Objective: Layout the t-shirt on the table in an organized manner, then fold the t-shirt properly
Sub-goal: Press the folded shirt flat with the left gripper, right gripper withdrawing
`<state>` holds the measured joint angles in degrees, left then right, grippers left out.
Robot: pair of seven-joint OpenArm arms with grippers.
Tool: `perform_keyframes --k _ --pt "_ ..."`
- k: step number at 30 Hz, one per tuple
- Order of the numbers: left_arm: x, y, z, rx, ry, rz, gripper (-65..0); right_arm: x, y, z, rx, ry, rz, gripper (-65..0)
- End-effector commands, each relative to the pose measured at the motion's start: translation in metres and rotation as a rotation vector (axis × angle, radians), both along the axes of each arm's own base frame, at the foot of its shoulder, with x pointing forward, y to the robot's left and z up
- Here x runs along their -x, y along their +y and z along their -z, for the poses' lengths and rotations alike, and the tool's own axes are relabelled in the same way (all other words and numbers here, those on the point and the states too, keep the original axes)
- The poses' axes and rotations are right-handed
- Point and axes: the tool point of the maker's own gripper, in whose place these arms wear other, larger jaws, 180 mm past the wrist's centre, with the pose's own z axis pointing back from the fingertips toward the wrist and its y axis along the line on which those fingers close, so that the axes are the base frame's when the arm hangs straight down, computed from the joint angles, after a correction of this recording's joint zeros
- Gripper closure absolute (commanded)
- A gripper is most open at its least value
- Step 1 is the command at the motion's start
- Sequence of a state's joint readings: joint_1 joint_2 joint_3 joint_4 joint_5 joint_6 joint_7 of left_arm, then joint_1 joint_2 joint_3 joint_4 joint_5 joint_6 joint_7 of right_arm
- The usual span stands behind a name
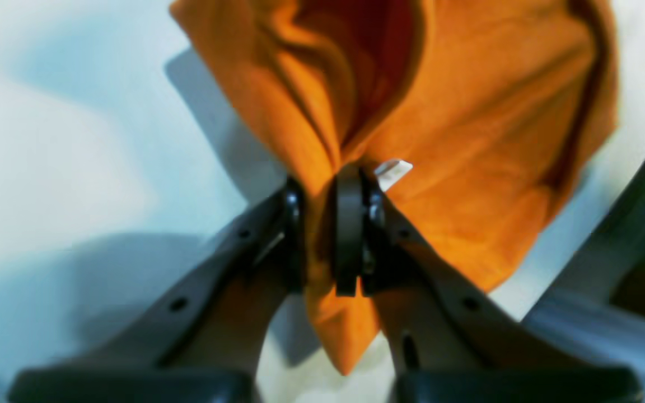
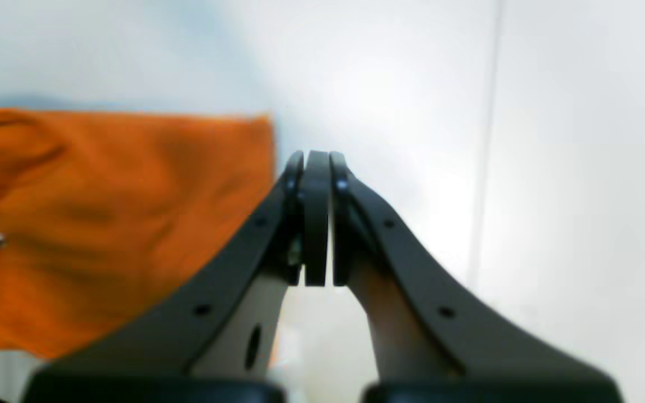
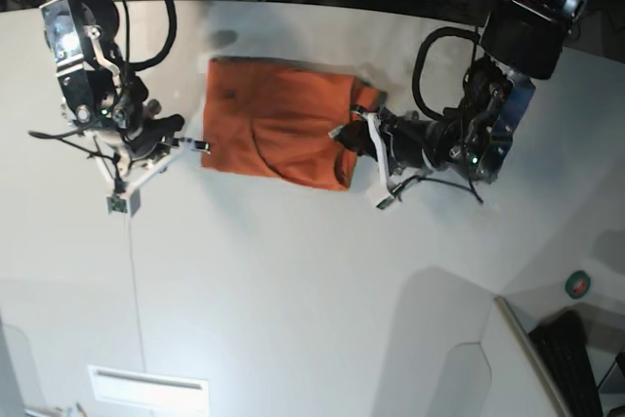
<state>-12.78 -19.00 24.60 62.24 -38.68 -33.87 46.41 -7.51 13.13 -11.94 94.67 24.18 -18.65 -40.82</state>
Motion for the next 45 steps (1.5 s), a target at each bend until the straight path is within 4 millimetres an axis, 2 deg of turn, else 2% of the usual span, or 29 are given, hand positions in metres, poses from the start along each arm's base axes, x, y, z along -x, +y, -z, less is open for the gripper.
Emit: perform_keyframes --k 1,6,9,15,19,24,27,31,45 --pt "-0.014 0.0 -0.012 -0.014 -0.048 0.05 0.0 -0.01 -0.005 -0.011 0.002 -0.047 0.014 0.0" --pt "-0.026 -0.009 -0.019 -0.195 -0.125 0.365 0.0 -0.004 -0.024 -0.008 0.011 -0.038 0.07 0.0" --pt "-0.036 -0.006 -0.016 -0.358 -0.2 0.546 0.0 0.002 -0.035 -0.004 0.018 -0.024 0.102 0.0" --pt "-0.047 -0.046 -0.014 -0.444 -0.405 0.785 0.0 0.019 -0.048 0.005 0.028 0.013 0.139 0.0" --pt "-0.038 -0.079 -0.017 -0.416 -0.47 0.942 0.0 0.031 -0.055 0.011 0.032 0.038 0.161 0.0" --pt "-0.04 -0.114 -0.025 -0.398 -0.553 0.995 0.0 0.044 -0.063 0.017 0.036 0.062 0.19 0.0" --pt "-0.039 -0.127 -0.029 -0.383 -0.571 1.005 0.0 0.049 -0.062 0.019 0.035 0.073 0.19 0.0" --pt "-0.041 -0.136 -0.027 -0.382 -0.564 1.005 0.0 0.05 -0.062 0.02 0.035 0.076 0.19 0.0" --pt "-0.044 -0.141 -0.027 -0.384 -0.559 1.001 0.0 0.05 -0.062 0.02 0.033 0.077 0.19 0.0"
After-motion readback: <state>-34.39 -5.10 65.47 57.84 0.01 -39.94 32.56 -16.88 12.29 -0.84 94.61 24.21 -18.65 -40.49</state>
